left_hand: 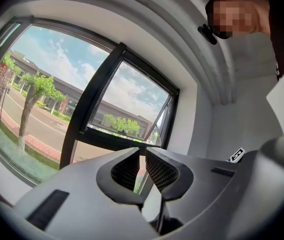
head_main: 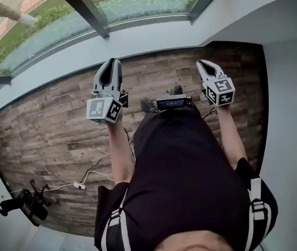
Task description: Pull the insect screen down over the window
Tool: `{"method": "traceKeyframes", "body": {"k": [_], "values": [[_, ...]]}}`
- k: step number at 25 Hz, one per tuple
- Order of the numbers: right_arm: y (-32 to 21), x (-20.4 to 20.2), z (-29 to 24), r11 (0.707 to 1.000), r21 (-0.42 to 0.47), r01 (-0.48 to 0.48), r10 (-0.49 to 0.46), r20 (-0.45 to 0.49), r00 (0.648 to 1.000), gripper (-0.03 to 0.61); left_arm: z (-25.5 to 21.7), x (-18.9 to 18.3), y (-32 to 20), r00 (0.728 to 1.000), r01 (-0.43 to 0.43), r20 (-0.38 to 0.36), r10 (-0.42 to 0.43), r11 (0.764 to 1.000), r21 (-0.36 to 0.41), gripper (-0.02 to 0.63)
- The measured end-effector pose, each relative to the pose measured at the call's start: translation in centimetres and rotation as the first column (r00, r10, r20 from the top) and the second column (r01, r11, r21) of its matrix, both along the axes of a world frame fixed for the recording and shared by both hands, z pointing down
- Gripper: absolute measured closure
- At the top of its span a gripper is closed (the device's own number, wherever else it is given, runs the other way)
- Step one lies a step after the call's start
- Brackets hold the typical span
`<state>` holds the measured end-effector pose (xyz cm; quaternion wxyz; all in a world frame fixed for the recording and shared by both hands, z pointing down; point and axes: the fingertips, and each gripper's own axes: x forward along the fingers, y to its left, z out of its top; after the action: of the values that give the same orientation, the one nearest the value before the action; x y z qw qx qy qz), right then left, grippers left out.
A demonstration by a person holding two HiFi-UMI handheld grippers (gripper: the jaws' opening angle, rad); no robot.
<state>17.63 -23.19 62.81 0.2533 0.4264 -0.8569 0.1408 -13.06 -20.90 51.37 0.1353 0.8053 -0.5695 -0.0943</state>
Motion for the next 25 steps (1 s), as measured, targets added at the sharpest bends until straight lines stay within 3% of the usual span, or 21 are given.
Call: {"method": "traceKeyframes", "body": {"k": [7,11,19,25], "values": [[2.2,0.1,-3.9,0.998,0.065,-0.012,0.005,0.114,0.993,0.555,-3.9,0.5,3.8,1.000,0.019,0.000,-0.019,0.996,0.088,0.572],[5.5,3.4,-5.3,0.995,0.085,-0.061,0.044,0.187,0.981,0.555,-5.0,4.1,5.5,1.000,-0.016,0.026,0.013,0.996,0.090,0.572],[14.9,14.0,-3.2,0.984,-0.005,-0.179,0.172,0.304,0.937,0.555,-5.7,14.9,12.9,0.988,-0.113,0.113,0.108,0.993,0.036,0.572],[18.1,16.7,-1.4,0.984,-0.043,-0.172,0.174,0.407,0.897,0.555,-5.1,18.1,19.0,0.974,-0.101,0.199,0.103,0.995,-0.022,0.572]]}}
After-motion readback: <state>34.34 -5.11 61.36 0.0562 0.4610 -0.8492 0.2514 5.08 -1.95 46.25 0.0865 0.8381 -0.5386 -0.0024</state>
